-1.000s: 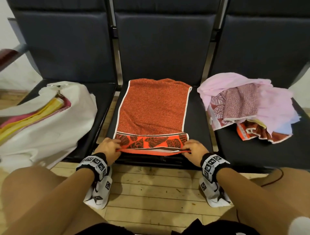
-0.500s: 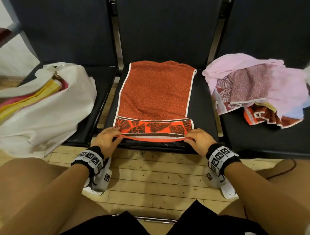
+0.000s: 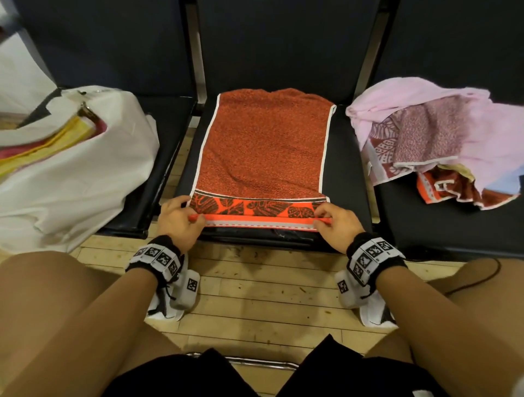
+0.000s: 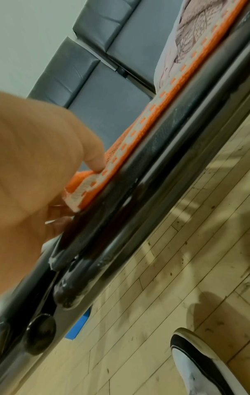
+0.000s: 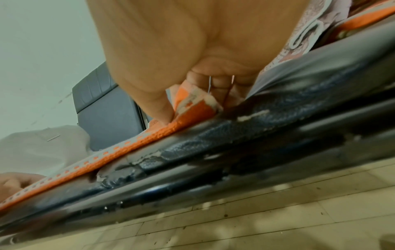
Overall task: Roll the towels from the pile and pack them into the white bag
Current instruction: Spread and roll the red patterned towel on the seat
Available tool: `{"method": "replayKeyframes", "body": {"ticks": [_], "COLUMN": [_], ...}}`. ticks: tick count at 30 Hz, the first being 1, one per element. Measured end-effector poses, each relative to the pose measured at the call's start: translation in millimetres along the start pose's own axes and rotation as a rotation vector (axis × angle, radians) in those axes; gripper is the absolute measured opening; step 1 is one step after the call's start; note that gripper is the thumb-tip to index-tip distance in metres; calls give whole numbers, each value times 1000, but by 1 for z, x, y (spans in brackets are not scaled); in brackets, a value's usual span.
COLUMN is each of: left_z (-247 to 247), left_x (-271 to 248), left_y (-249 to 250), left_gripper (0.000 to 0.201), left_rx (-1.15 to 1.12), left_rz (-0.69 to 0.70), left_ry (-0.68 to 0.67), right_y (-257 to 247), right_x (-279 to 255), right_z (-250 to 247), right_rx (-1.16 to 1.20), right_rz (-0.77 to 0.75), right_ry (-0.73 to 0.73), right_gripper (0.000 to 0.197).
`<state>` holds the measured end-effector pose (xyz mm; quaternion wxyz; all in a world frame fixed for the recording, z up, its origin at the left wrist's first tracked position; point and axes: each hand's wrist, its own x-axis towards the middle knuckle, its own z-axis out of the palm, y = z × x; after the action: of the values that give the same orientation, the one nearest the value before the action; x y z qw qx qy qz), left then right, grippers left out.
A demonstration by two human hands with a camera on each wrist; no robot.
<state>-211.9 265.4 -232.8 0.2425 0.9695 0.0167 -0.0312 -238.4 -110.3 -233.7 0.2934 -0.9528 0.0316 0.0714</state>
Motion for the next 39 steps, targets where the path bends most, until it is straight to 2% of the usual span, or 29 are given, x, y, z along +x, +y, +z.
{"method": "replayKeyframes", "body": {"ticks": [4, 6, 8, 9, 11, 14, 17, 21, 25, 27, 29, 33, 37, 39], "left_z": [3, 4, 7, 11, 22, 30, 27, 28, 30, 30, 29, 26, 26, 25], "left_x": [4, 4, 4, 4, 1, -2, -5, -8, -10, -12, -12, -11, -11, -12], "left_y": [9, 12, 19, 23, 28, 30, 31, 26, 21, 19, 18, 16, 17, 21], "left_gripper": [12, 23, 30, 32, 34, 32, 13, 37, 46, 46, 44, 44, 44, 35], "left_rx": [31, 62, 129, 148, 147, 152, 128, 121, 163, 150, 128, 87, 77, 90], "left_rz": [-46, -4, 173, 283, 420, 406, 326, 335, 394, 414, 417, 425, 388, 374], "left_ry": [24, 82, 147, 138, 63, 2, -30, -51, -25, -17, -13, -8, -5, -1], "right_y": [-1, -3, -8, -10, -14, -17, -15, -10, -7, -8, -8, -5, -8, -11], "right_x": [2, 0, -1, -2, -4, -10, -12, -11, -11, -11, -11, -7, -5, -4], "right_z": [5, 8, 13, 17, 26, 31, 31, 37, 41, 42, 43, 42, 40, 40], "right_rx": [-30, -98, -228, -270, -285, -295, -262, -273, -282, -276, -277, -332, -339, -317], "right_rz": [58, -53, -246, -338, -432, -342, -316, -363, -337, -321, -332, -366, -354, -333], "right_ry": [26, 135, 214, 216, 110, -39, 9, 98, 96, 102, 122, 140, 53, 10], "right_gripper": [21, 26, 28, 31, 40, 47, 33, 26, 41, 45, 41, 15, 17, 18]}}
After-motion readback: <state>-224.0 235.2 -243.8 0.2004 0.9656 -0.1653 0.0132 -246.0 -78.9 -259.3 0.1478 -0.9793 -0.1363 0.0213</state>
